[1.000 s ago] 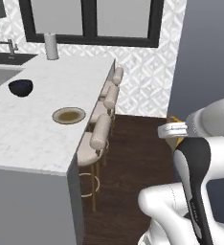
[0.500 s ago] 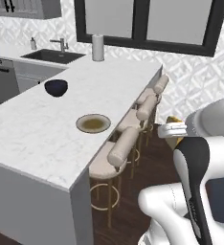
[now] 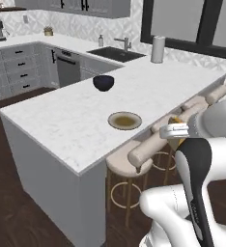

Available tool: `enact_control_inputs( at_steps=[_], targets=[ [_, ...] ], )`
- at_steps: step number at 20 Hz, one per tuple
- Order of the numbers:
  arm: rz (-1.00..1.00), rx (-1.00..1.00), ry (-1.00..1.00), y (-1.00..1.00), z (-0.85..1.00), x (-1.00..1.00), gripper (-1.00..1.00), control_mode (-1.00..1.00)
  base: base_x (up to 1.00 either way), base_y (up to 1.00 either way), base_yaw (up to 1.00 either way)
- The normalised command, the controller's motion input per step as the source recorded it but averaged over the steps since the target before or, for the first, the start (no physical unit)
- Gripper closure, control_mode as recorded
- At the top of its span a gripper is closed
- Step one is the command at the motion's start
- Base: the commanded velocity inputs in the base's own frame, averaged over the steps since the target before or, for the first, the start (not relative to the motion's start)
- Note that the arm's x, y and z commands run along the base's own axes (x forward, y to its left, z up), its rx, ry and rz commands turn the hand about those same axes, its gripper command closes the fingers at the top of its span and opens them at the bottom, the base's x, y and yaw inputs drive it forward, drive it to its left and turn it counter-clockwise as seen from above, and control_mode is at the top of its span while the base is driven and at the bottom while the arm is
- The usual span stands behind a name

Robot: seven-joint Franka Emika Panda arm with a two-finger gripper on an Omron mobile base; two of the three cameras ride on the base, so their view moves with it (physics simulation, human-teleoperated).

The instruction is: Start the toaster. Once the lever pops up, take the bread to the plate on the dining counter.

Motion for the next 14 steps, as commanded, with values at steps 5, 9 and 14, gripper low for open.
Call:
enact_control_inputs(
  at_steps=[5, 9, 14],
  targets=[
    [0.0, 0.0, 0.0, 0.0, 0.0, 0.0, 1.0, 1.0, 0.0, -0.53, 0.54],
    [0.0, 0.0, 0.0, 0.0, 0.0, 0.0, 1.0, 1.0, 0.0, -0.57, 0.54],
    [0.0, 0.0, 0.0, 0.0, 0.0, 0.0, 1.0, 1.0, 0.02, -0.63, 0.53]
  ],
)
